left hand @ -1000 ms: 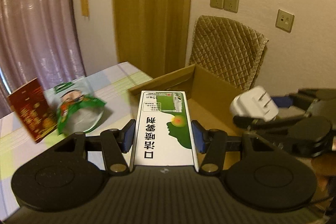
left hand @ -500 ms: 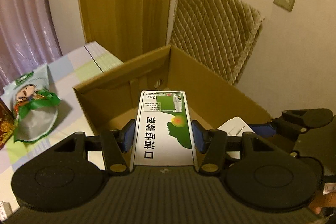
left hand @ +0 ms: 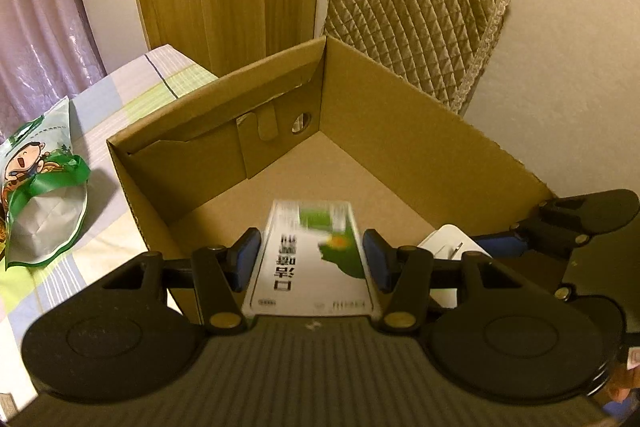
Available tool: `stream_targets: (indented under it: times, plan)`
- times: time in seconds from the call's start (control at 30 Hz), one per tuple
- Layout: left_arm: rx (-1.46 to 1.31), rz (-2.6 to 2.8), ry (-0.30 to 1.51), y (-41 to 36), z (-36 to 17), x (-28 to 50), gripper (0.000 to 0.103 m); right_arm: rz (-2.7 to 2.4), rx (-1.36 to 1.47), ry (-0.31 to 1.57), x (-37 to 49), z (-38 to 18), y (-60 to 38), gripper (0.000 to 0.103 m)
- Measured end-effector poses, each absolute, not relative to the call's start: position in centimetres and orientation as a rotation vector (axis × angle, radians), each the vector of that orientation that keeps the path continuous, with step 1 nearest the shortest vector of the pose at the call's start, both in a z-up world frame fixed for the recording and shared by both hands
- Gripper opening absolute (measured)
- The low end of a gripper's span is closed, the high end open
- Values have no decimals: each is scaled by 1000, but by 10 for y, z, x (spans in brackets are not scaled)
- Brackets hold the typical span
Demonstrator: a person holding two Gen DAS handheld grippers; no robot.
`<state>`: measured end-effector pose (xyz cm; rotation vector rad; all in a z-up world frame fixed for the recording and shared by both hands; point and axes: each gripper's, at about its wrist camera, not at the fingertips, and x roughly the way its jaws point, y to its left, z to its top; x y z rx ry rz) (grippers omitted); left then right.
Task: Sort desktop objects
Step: 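Lower the white plug adapter into the cardboard box and open the right tool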
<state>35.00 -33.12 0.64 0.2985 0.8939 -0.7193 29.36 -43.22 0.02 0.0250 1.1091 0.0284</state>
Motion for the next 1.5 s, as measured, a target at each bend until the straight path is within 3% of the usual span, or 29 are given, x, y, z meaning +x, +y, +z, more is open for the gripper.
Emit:
stream_targets:
  times: [0.83, 1.13, 1.17, 1.2, 1.23, 1.5]
  plan:
    - [202, -710, 858, -310, 32, 354, 48, 50, 6, 1128, 302, -1, -427, 65]
    - [135, -641, 805, -281, 52, 345, 59, 32, 26, 1044, 291, 18, -426, 65]
    - [127, -627, 800, -276, 55, 343, 59, 34, 29, 1032, 290, 21, -425, 66]
    - [119, -613, 795, -271, 57, 342, 59, 34, 33, 1021, 288, 24, -425, 89]
    - [110, -598, 790, -265, 59, 340, 61, 35, 37, 1001, 285, 28, -425, 100]
    - [44, -462, 770, -214, 71, 318, 65, 74, 38, 901, 268, 52, -417, 103]
